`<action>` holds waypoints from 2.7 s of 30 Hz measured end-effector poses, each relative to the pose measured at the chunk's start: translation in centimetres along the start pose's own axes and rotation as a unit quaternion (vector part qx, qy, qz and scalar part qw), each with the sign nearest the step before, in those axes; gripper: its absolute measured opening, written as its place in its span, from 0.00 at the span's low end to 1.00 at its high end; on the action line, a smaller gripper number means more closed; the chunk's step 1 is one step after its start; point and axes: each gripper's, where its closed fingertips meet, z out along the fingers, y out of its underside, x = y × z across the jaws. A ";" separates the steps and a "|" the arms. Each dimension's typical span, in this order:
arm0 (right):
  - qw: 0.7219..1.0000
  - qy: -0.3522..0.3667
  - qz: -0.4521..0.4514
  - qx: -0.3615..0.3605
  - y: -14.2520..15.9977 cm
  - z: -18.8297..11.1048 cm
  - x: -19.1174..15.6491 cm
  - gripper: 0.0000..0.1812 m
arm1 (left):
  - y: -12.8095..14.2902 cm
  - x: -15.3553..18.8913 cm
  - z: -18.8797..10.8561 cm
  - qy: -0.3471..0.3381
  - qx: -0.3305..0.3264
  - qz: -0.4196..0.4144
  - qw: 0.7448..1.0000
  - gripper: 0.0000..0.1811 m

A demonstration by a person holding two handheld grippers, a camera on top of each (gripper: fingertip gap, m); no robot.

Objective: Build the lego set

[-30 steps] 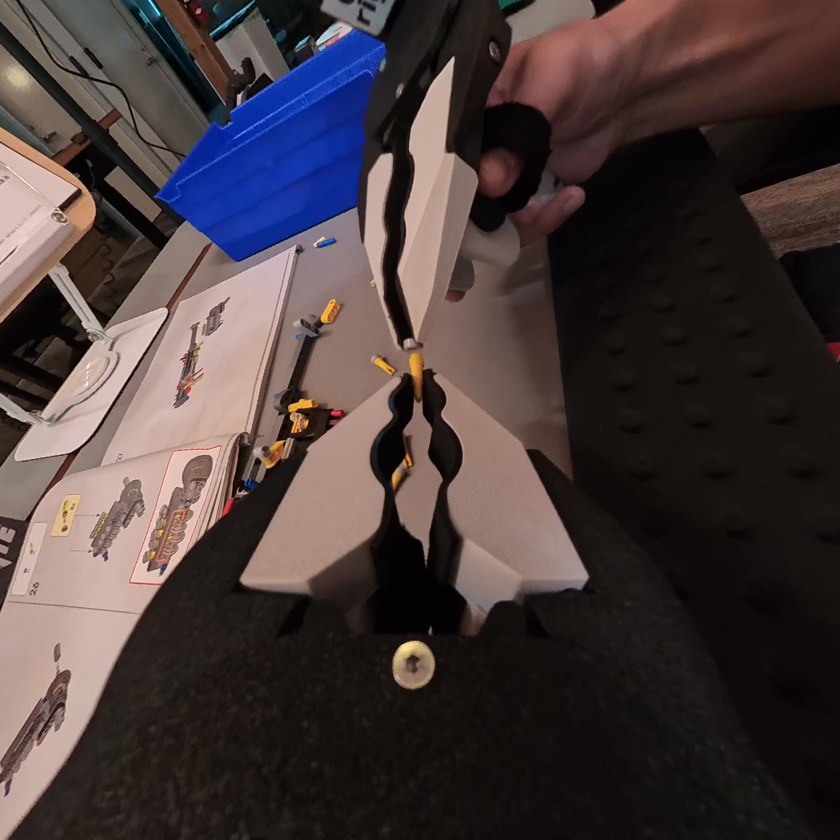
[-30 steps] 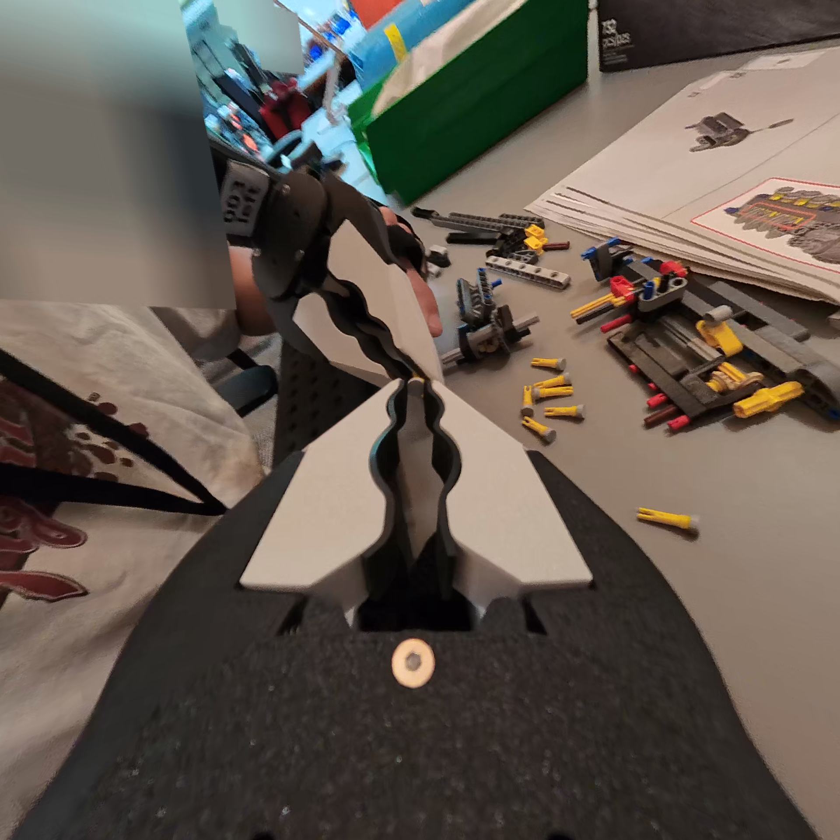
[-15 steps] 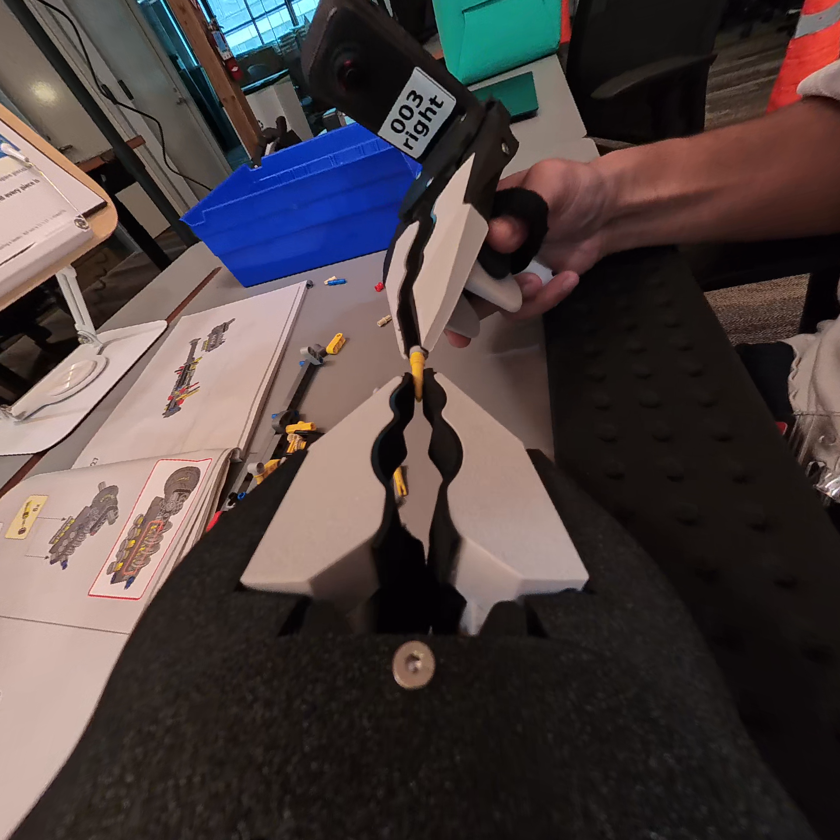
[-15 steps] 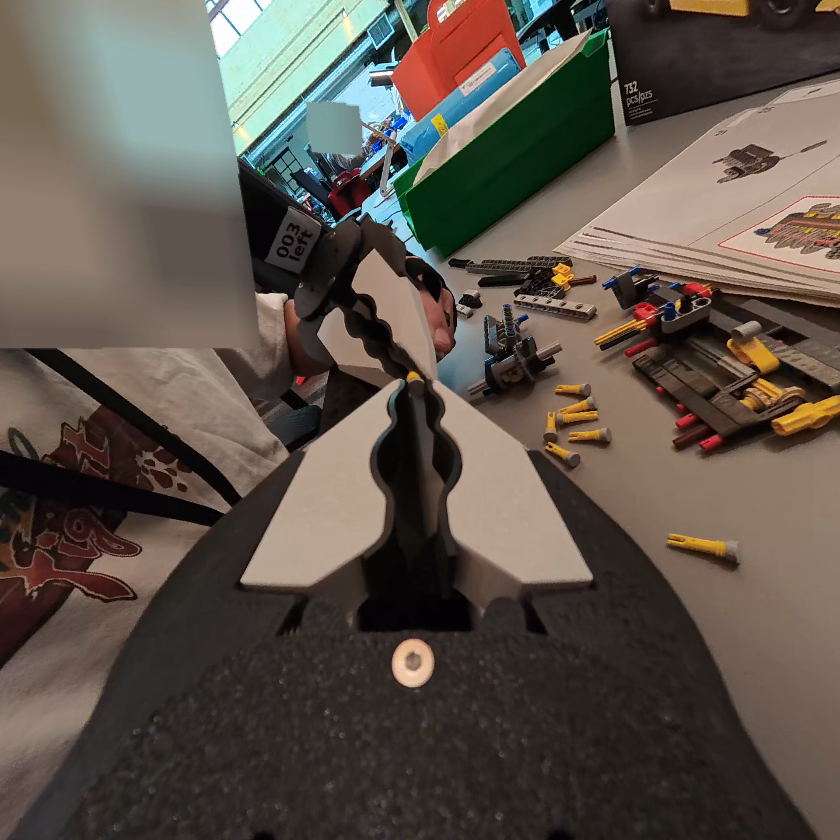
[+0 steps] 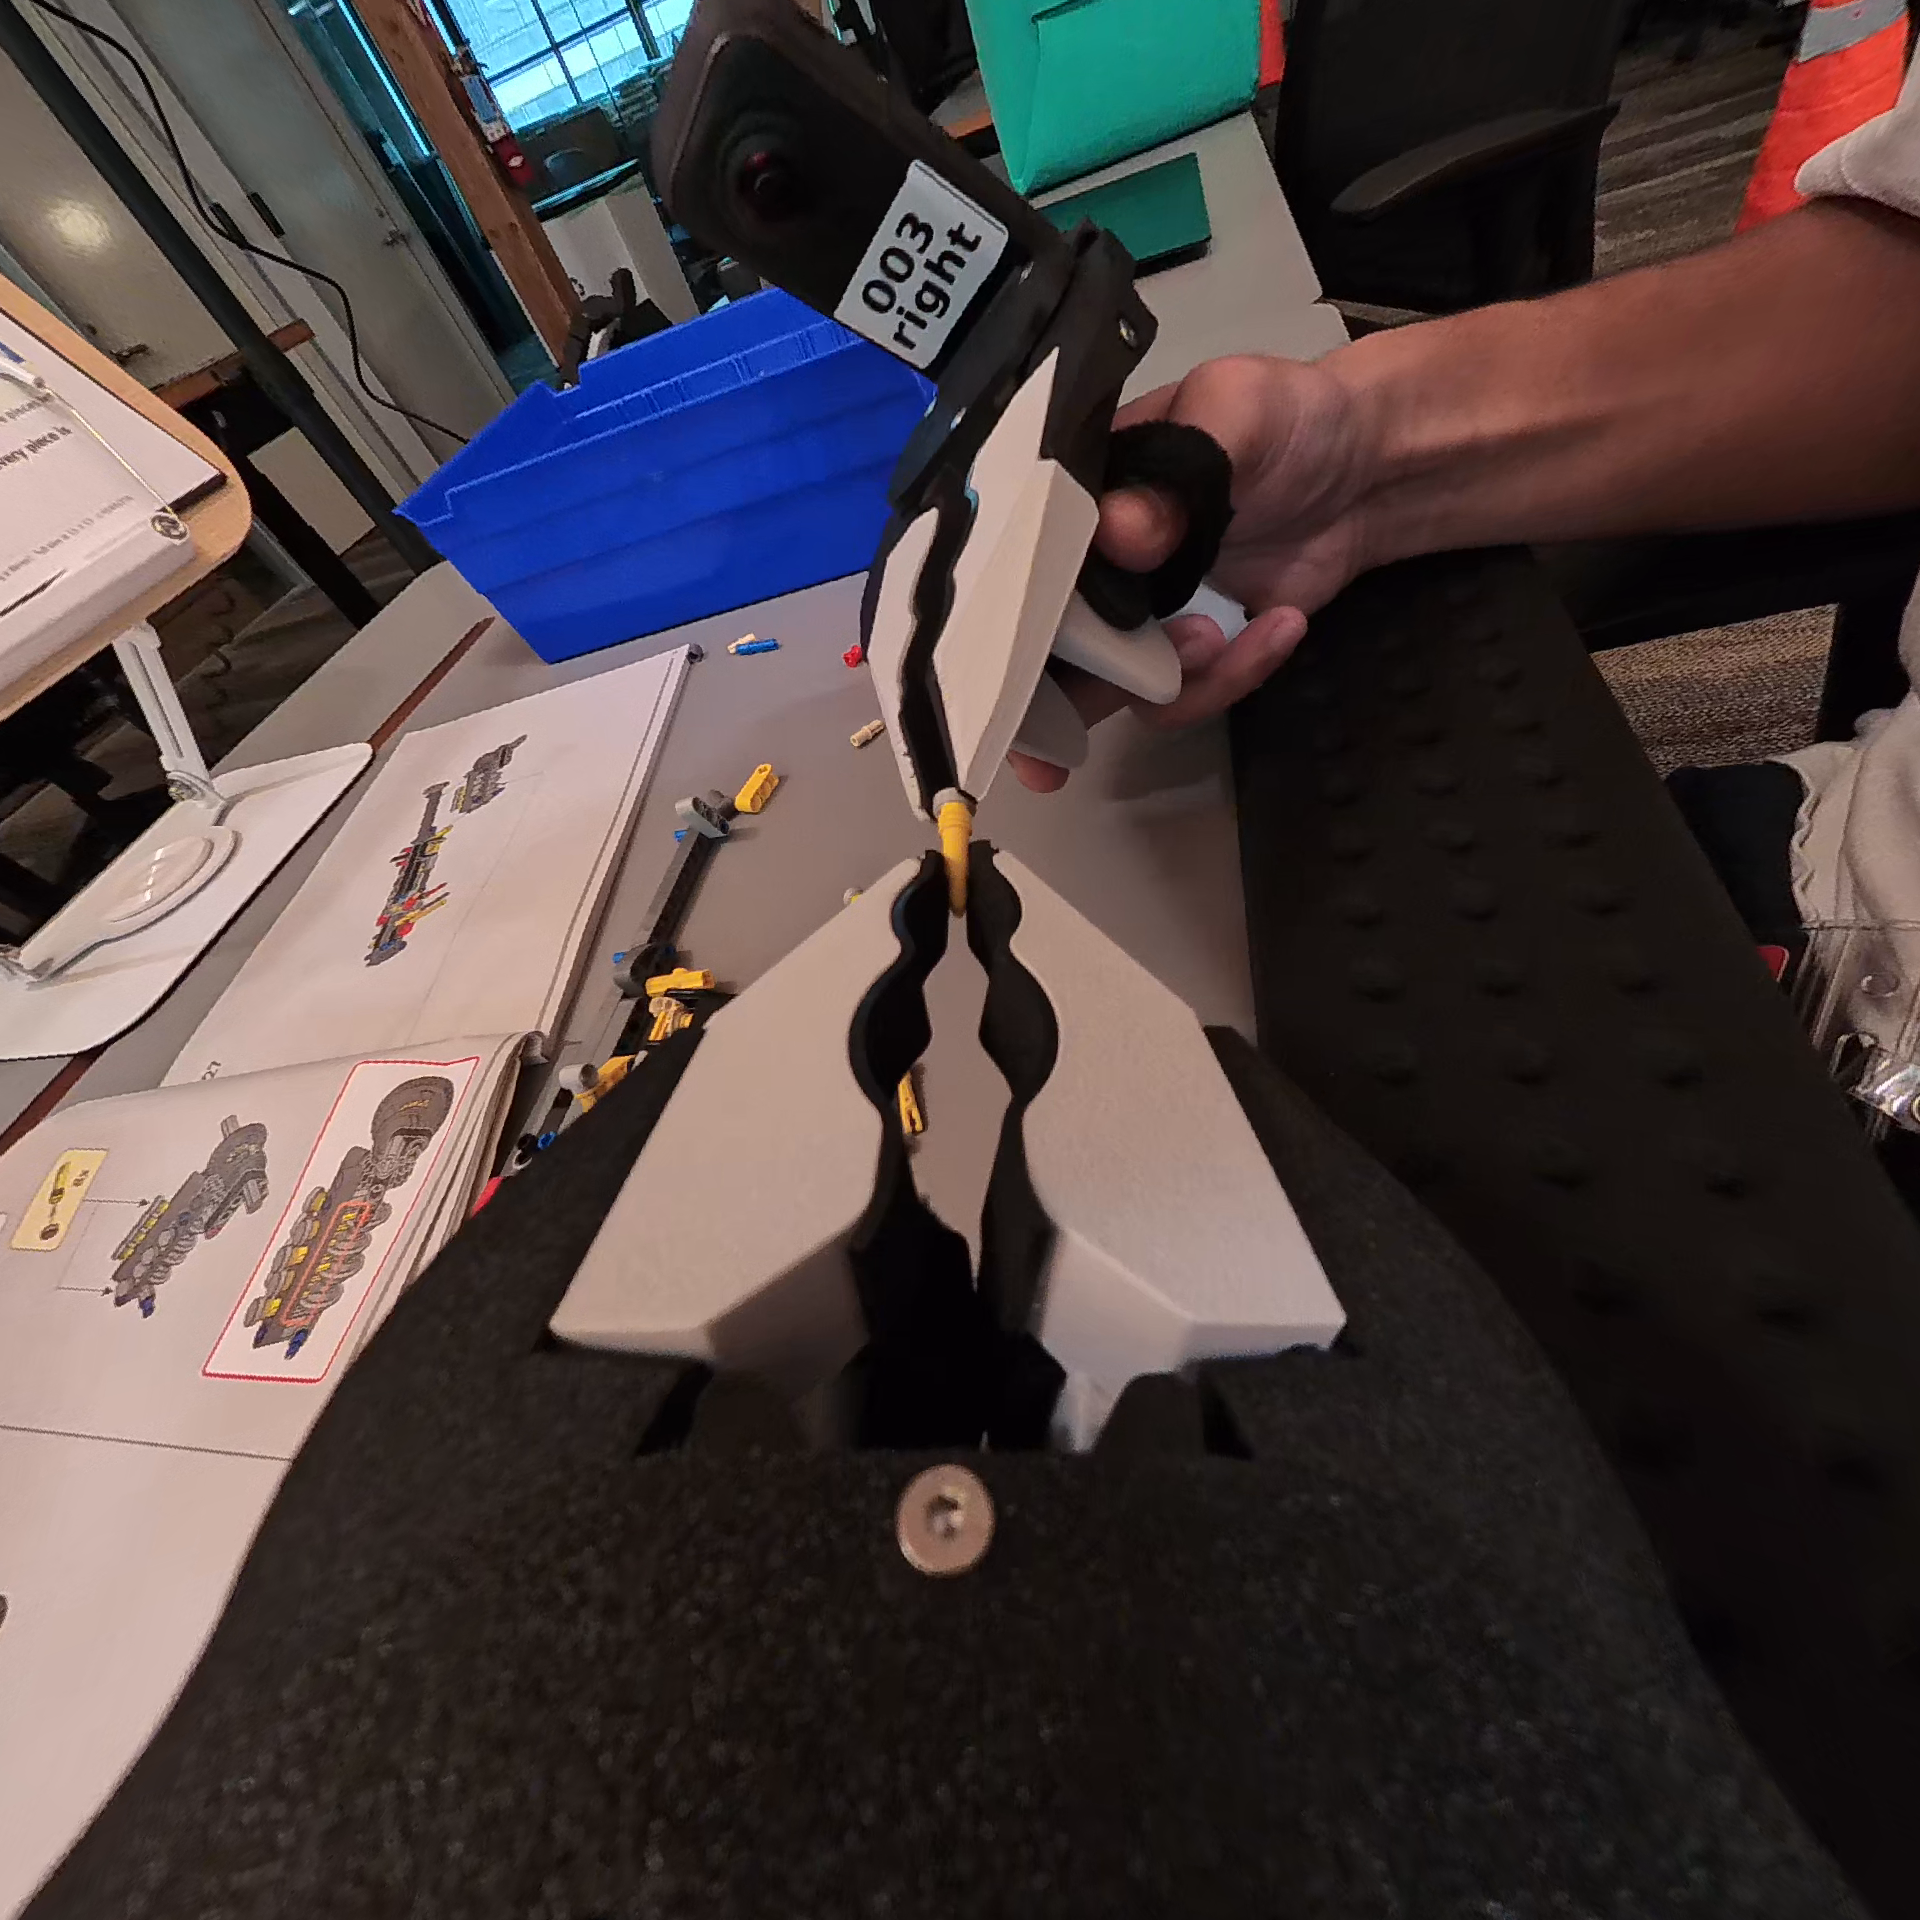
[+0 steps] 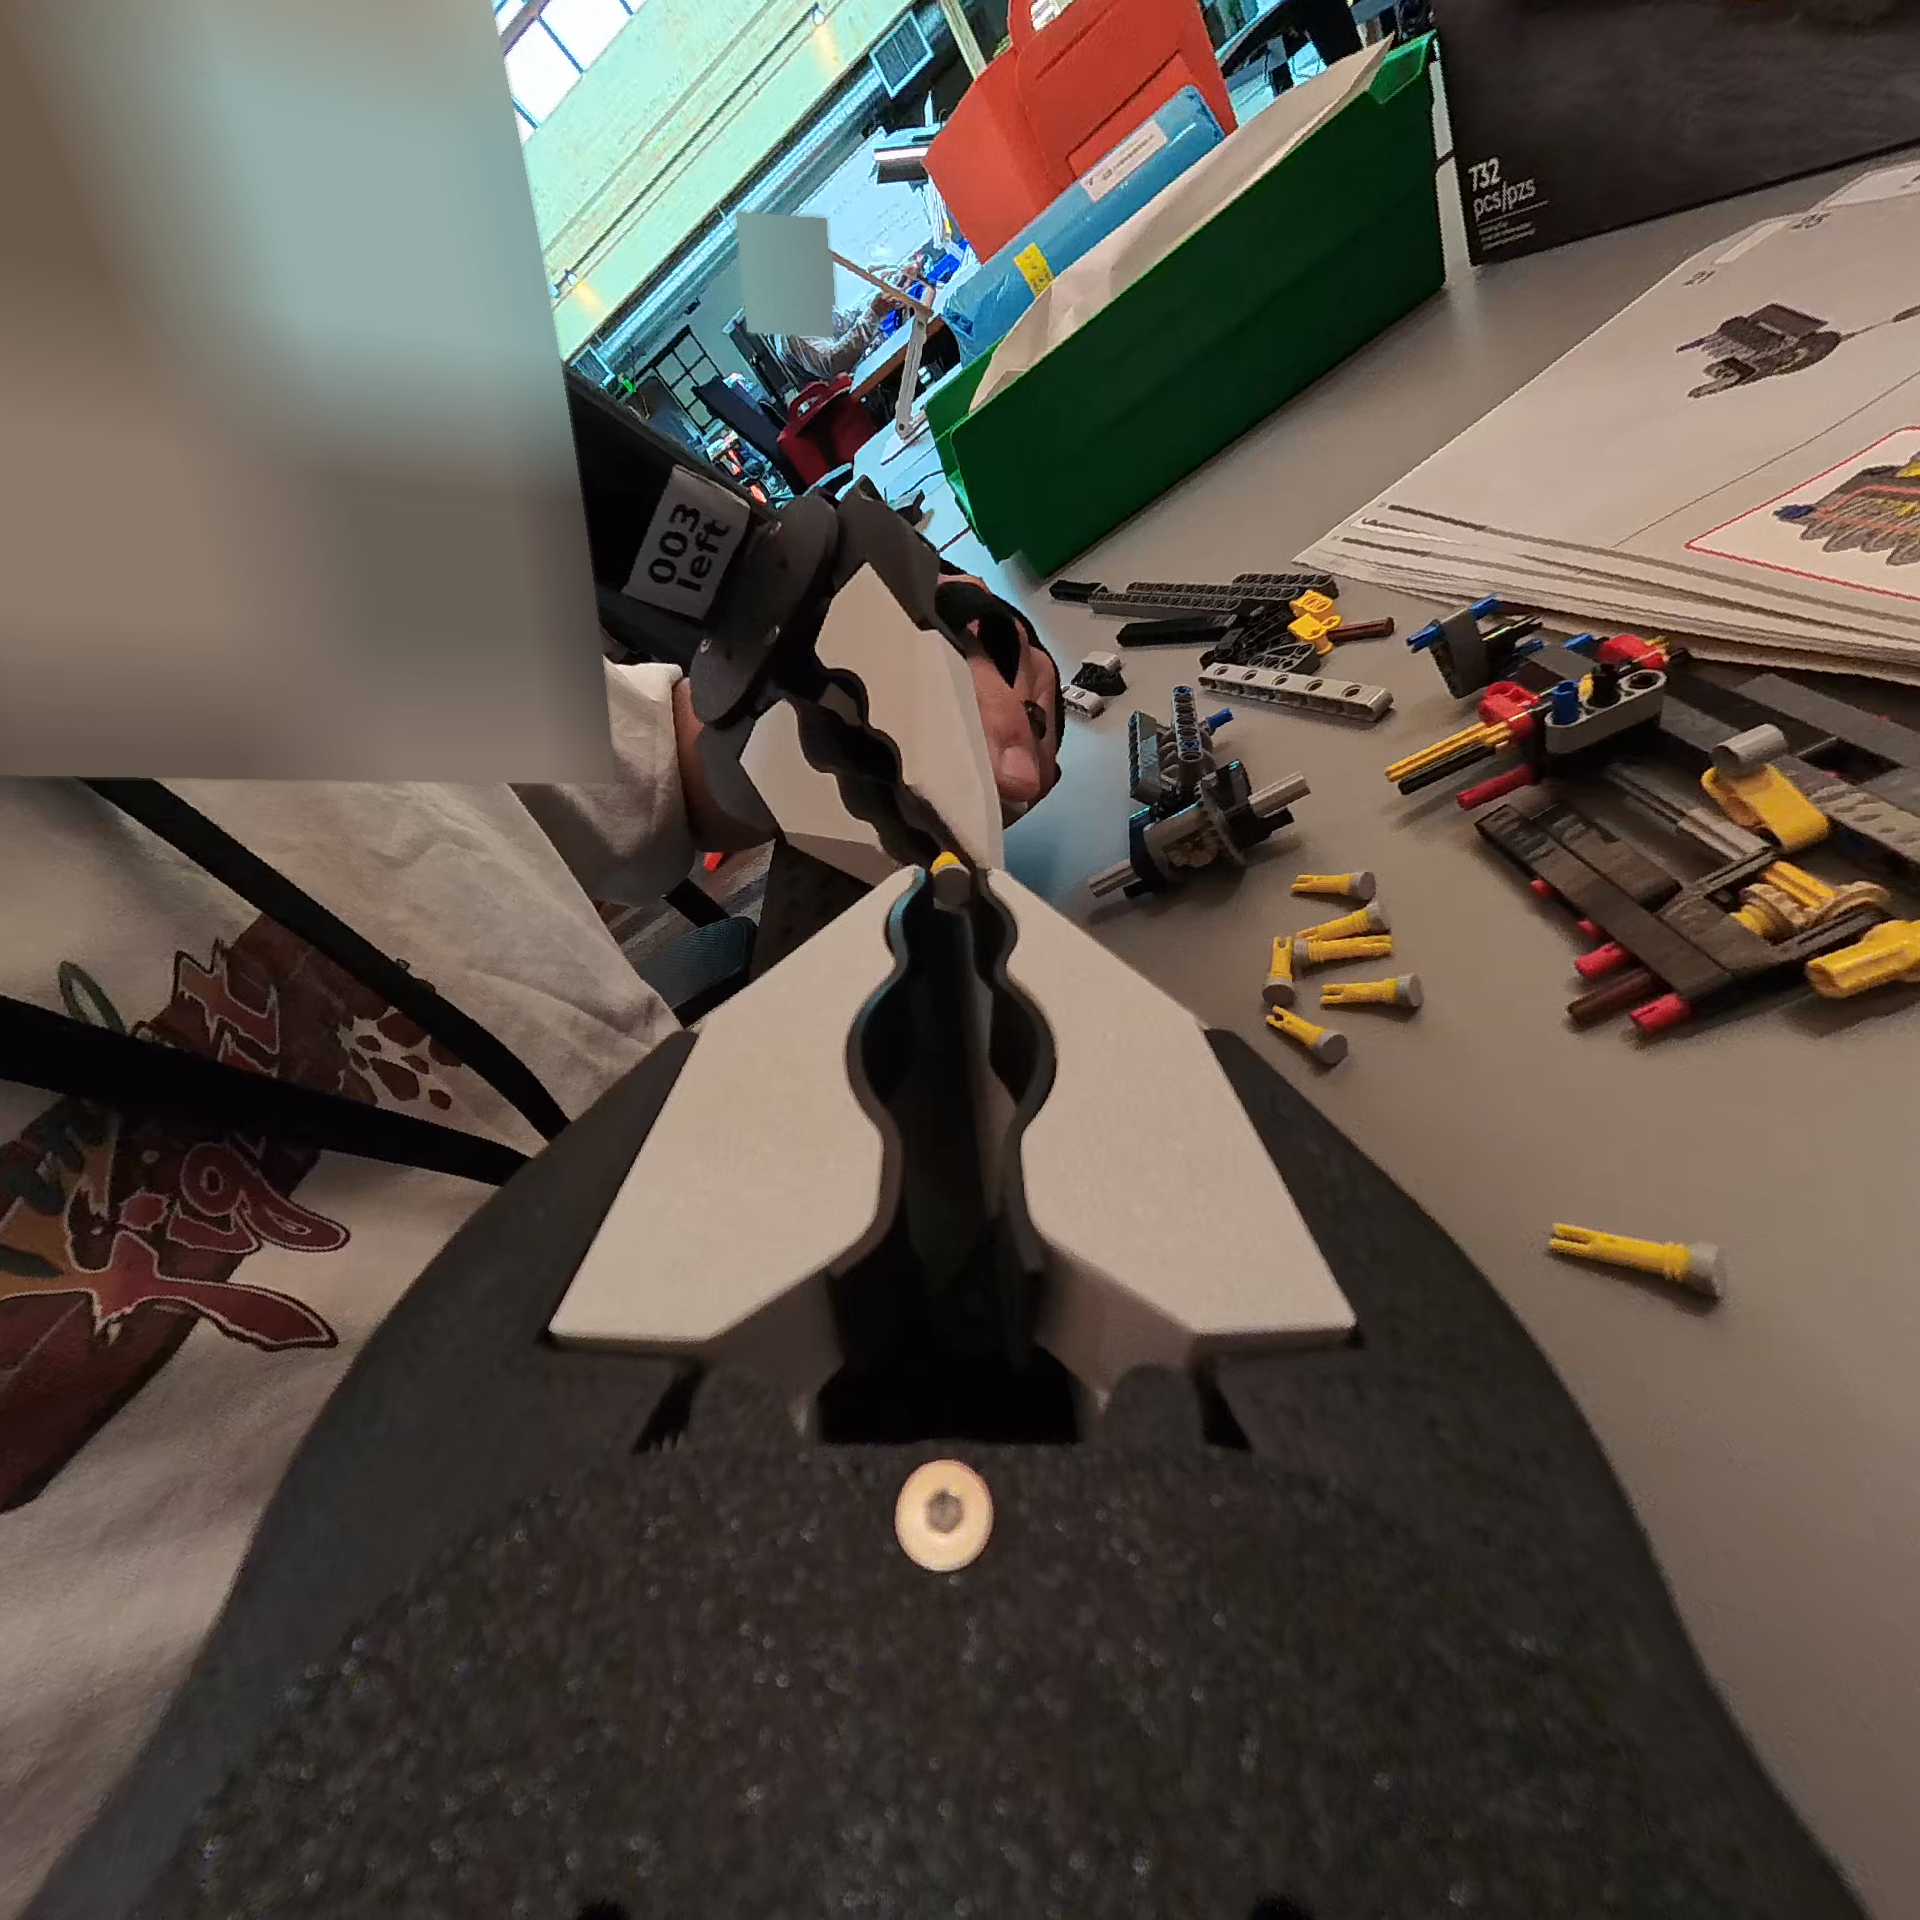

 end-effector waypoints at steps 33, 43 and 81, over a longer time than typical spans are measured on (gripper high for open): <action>0.991 -0.100 0.075 0.047 -1.4 -0.2 -1.6 0.03 | -1.8 -0.3 -0.5 -0.049 0.041 0.064 0.996 0.01; 1.000 0.007 -0.004 0.012 -0.6 0.1 0.5 0.03 | 0.2 -1.1 0.0 -0.067 -0.022 0.071 0.995 0.01; 0.997 -0.062 0.026 -0.035 1.0 -0.2 -0.8 0.03 | -0.3 0.9 0.1 -0.020 0.004 0.104 0.994 0.01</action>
